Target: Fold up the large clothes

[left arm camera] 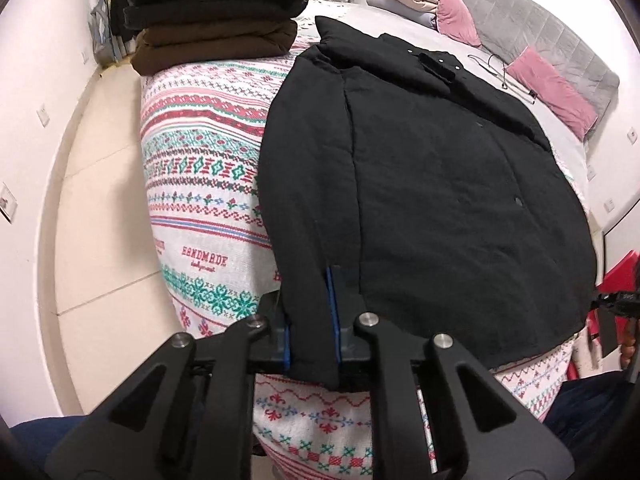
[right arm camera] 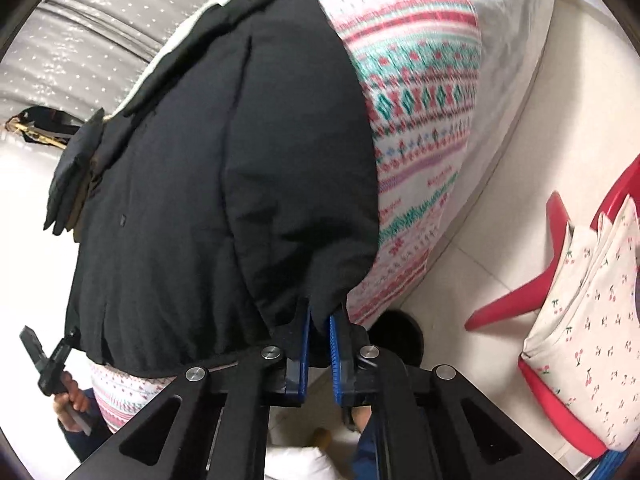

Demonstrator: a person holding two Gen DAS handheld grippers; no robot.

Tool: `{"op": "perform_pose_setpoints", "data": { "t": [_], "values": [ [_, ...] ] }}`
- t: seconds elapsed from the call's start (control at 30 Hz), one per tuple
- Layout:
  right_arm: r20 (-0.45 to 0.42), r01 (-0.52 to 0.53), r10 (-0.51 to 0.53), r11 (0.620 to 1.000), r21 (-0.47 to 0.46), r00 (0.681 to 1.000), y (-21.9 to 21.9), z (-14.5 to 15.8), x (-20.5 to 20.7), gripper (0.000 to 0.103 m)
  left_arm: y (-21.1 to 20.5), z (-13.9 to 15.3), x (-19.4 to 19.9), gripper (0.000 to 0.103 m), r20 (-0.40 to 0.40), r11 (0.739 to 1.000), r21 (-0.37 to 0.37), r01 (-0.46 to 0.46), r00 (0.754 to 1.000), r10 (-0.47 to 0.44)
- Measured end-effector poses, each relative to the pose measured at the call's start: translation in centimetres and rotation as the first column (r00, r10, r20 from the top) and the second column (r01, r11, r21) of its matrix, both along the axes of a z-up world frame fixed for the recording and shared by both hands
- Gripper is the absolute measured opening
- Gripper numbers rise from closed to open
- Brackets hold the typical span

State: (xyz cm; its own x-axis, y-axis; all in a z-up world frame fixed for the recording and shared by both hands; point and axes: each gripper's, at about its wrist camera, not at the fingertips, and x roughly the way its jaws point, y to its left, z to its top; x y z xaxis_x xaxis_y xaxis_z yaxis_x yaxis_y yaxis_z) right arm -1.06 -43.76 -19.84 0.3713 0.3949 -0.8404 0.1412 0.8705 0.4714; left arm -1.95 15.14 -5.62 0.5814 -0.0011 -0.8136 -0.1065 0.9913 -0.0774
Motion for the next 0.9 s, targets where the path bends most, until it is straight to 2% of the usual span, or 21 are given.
{"op": "perform_pose_setpoints", "data": {
  "t": [0.17,0.37,0.47,0.63,0.9],
  "values": [
    [0.106,0.034,-0.038,0.998,0.045,0.994,0.2,1.9,-1.3,0.007,-1.4,0.4,-0.2,0.012,0.015,0.996,0.092,-0.004,1.0,0.002],
    [0.253,0.077,-0.112,0.987,0.143,0.961,-0.8,4.3,-3.6,0.007,-2.0,1.0,-0.3,0.011,0.019,0.991,0.136,-0.014,1.0,0.011],
    [0.325,0.07,-0.128,0.98,0.184,0.937,-1.1,5.7,-4.3,0.006,-2.0,1.3,-0.3,0.01,0.016,0.991,0.133,-0.018,1.0,0.016],
    [0.387,0.054,-0.133,0.977,0.208,0.912,-1.3,7.4,-4.1,0.006,-1.9,1.6,0.1,0.01,0.002,0.992,0.125,-0.026,1.0,0.026],
    [0.444,0.058,-0.138,0.98,0.189,0.885,-0.5,8.8,-3.8,0.006,-2.6,1.8,0.2,0.01,0.006,0.985,0.172,-0.031,1.0,0.031]
  ]
}}
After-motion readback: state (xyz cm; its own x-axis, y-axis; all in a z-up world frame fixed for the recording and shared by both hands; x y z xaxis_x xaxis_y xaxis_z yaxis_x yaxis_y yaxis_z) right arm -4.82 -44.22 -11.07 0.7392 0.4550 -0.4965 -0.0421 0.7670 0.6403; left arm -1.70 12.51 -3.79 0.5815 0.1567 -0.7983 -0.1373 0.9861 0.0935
